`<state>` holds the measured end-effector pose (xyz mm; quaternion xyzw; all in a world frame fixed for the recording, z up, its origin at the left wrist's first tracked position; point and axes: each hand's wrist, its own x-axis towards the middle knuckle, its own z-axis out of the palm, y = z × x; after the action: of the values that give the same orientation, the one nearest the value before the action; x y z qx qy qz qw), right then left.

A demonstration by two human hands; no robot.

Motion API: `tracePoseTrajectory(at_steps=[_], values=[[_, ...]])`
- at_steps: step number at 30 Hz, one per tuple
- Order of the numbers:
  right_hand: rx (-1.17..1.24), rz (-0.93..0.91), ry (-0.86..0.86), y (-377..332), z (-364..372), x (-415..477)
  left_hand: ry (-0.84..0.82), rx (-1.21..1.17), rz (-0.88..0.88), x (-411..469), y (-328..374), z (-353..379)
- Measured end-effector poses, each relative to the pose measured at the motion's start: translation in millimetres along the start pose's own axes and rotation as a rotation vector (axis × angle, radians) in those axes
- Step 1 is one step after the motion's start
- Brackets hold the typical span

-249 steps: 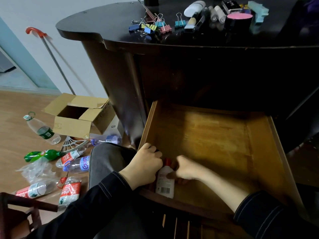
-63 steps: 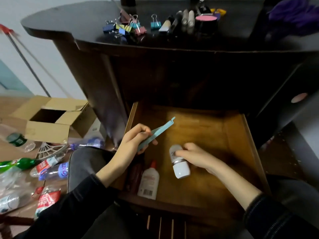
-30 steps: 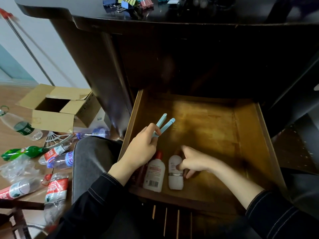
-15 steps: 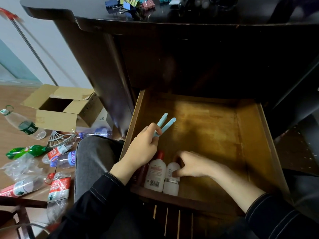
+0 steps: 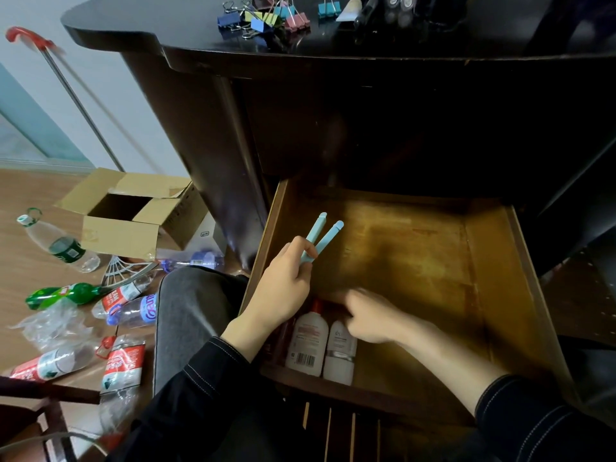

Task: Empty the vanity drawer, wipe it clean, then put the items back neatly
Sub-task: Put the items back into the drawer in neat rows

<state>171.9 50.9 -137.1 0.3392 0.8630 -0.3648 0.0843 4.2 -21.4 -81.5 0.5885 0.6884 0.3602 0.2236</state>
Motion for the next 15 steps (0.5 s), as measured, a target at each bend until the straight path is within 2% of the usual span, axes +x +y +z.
tracePoseTrajectory(at_steps=[3, 6, 11, 15], values=[[0.026, 0.007, 0.024, 0, 0, 1, -0.005, 0.014, -0.002, 0, -1, 0], [0.03, 0.111, 0.139, 7, -5, 1, -0.005, 0.015, -0.004, 0, -2, 0], [0.011, 0.149, -0.049, 17, -2, -5, -0.014, 0.022, -0.013, 0, -2, 1], [0.079, 0.132, -0.041, 17, -2, -6, -0.02, 0.014, -0.02, 0, 0, 0]])
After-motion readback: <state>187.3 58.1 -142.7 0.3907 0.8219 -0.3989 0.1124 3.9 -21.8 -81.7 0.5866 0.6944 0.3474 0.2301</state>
